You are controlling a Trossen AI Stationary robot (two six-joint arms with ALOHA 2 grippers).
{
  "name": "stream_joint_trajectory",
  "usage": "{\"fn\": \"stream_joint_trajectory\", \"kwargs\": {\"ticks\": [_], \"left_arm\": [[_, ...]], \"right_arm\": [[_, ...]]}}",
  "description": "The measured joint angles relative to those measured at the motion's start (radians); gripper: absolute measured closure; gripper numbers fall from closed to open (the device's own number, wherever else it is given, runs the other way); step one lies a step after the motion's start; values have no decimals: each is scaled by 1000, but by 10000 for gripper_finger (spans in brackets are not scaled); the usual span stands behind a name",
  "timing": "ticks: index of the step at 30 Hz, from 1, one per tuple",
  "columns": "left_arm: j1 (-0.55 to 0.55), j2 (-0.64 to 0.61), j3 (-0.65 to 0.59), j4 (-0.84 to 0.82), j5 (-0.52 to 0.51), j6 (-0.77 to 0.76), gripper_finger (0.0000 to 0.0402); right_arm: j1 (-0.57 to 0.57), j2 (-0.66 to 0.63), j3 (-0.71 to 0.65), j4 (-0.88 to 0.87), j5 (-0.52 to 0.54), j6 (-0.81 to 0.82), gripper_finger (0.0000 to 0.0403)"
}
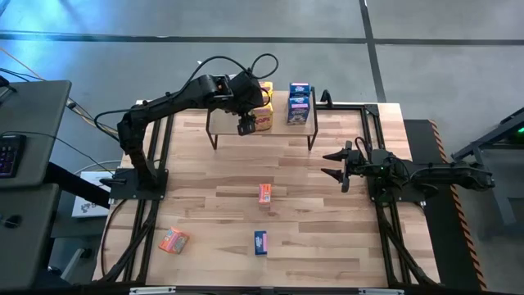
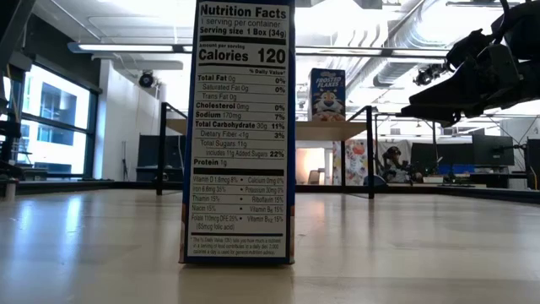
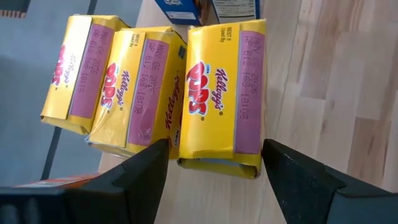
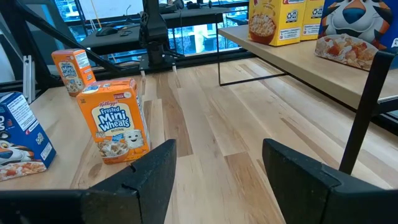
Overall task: Stack cereal on shelf
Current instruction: Put the yellow cereal box on the shelf aligned with the other yellow cereal boxes
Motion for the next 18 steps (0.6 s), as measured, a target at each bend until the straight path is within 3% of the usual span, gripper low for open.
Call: {"fn": "stream_joint_trajectory", "kwargs": {"ticks": [18], "left_arm": [[-18,-10,1,2,-30,-51,150]], "right_arm": [[0,0,0,0,0,0,171]]}}
